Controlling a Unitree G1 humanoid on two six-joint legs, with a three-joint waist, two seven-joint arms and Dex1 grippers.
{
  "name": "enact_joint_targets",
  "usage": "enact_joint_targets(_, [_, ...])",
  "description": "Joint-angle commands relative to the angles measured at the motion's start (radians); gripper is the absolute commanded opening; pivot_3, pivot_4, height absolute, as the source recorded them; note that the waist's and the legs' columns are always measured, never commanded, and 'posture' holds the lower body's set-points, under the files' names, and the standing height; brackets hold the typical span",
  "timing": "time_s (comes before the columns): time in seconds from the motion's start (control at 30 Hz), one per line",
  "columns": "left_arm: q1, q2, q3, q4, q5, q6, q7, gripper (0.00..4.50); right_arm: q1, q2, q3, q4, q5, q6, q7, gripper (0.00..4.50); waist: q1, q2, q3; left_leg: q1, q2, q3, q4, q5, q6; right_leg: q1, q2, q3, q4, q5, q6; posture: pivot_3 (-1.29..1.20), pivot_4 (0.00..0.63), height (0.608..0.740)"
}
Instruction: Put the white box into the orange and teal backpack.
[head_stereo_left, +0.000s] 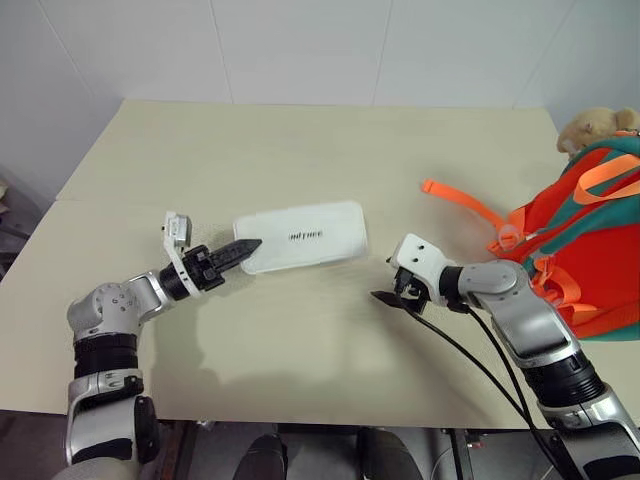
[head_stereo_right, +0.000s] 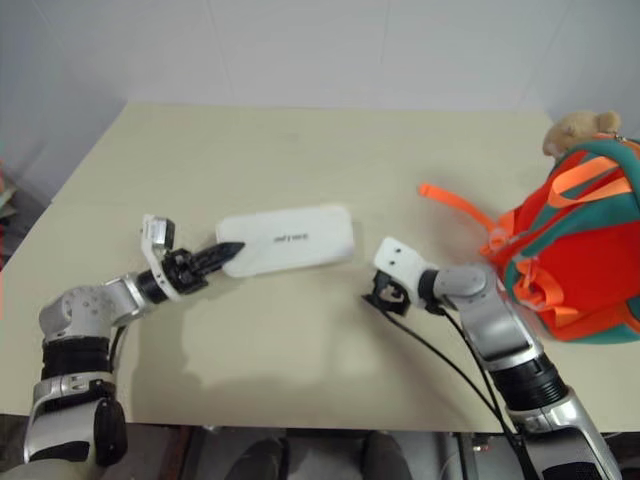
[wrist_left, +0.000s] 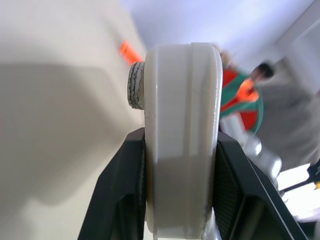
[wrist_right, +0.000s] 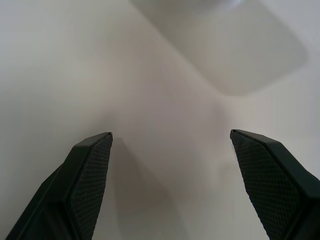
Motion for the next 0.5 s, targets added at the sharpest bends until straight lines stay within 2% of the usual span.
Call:
enact_joint_targets(0.03, [0.029,-0.045,0.085,-0.087,-0.108,0.035,0.075,1.33,0.015,0.007,-0.091,-0.061,0.028,0.008,-0.059,4.50,0.001,0.000,0.000,0.000,0.000,0.000,0.000,0.000,0.000,0.000,0.000,0.000,0.000,0.000,0.000,0.00,0.150,0.740])
enact_joint_targets(0.27, [0.094,-0.139,0.156,-0.193,-0.230,0.059,0.211,1.33,0.131,0.088,-0.350,-0.309,0.237,0.174,-0.137,4.50,0.004,0.000,0.000,0.000,0.000,0.000,0.000,0.000,-0.001,0.000,0.000,0.000,-0.002,0.000,0.000,0.00,0.150,0.740])
enact_joint_targets(0.5, [0.088,-0.163,0.150,-0.171,-0.287,0.068,0.264,1.33,0.267,0.127,-0.568,-0.520,0.340,0.258,-0.265,4.50,0.008,0.000,0.000,0.000,0.000,0.000,0.001,-0.001,-0.001,0.001,0.000,0.000,-0.004,0.000,0.000,0.00,0.150,0.740])
